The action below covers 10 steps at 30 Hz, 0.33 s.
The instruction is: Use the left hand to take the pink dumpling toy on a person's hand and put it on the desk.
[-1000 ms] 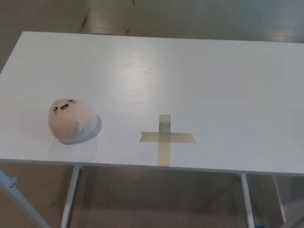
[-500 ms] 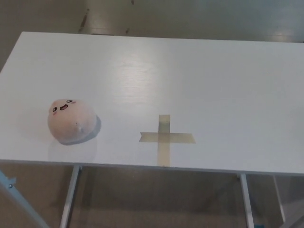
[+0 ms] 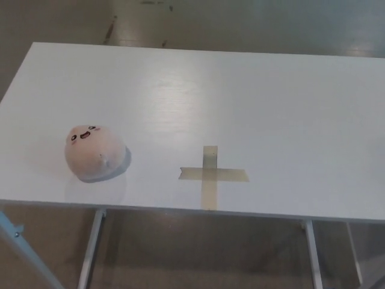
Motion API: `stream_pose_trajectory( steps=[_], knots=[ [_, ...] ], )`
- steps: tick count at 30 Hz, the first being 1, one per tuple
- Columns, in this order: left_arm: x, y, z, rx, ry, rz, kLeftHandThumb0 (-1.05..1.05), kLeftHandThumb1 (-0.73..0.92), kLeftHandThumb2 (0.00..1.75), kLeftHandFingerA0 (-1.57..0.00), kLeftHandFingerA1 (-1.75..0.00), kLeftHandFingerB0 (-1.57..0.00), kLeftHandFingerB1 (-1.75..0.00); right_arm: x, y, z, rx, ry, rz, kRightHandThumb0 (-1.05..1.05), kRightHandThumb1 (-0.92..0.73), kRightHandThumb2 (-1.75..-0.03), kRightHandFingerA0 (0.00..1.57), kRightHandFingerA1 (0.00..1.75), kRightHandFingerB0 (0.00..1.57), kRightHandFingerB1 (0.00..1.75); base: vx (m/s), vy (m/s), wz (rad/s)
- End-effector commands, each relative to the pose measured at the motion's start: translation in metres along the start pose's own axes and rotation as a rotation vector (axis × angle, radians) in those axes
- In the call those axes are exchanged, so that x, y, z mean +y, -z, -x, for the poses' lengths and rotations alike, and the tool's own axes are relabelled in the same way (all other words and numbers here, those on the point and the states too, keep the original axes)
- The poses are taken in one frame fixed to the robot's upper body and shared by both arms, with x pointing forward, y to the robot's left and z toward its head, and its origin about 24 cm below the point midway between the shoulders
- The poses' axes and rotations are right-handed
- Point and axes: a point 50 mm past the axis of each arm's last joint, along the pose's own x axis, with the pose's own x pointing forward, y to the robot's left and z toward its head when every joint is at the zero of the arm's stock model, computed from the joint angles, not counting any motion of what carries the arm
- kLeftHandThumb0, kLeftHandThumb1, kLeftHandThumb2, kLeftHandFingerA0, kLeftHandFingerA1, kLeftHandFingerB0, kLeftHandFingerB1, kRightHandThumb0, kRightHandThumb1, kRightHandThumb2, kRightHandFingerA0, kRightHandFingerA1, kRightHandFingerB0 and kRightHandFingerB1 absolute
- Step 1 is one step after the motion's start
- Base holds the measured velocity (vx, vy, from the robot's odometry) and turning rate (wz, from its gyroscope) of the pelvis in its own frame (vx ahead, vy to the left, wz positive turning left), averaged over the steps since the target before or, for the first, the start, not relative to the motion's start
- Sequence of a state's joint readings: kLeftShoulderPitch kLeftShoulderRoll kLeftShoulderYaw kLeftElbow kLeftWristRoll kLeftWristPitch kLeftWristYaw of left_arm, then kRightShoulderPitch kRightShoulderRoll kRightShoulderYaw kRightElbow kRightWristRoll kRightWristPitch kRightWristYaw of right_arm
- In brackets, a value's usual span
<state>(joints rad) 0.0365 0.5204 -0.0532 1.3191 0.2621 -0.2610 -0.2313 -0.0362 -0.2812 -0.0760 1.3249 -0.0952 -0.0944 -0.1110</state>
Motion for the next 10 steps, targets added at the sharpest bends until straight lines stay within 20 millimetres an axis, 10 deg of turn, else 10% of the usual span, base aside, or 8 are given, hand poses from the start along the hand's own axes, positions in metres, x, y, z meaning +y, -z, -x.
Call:
stream_pose_trajectory(
  steps=[1, 10],
  knots=[
    [0.006, -0.004, 0.000, -0.019, -0.021, 0.013, -0.69, 0.92, 0.70, -0.38, -0.34, -0.21, -0.29, 0.001, -0.007, -0.001, -0.024, -0.008, -0.007, -0.29, -0.72, -0.61, 0.63, 0.43, 0.58, 0.42, 0.00, 0.000, 0.00],
    [0.038, -0.056, -0.009, -0.085, -0.234, 0.298, -0.51, 0.70, 0.62, -0.48, -0.37, -0.36, -0.33, -0.001, -0.040, -0.006, -0.062, 0.044, 0.003, -0.29, -0.71, -0.61, 0.66, 0.44, 0.57, 0.42, 0.00, -0.001, 0.01]
  ],
)
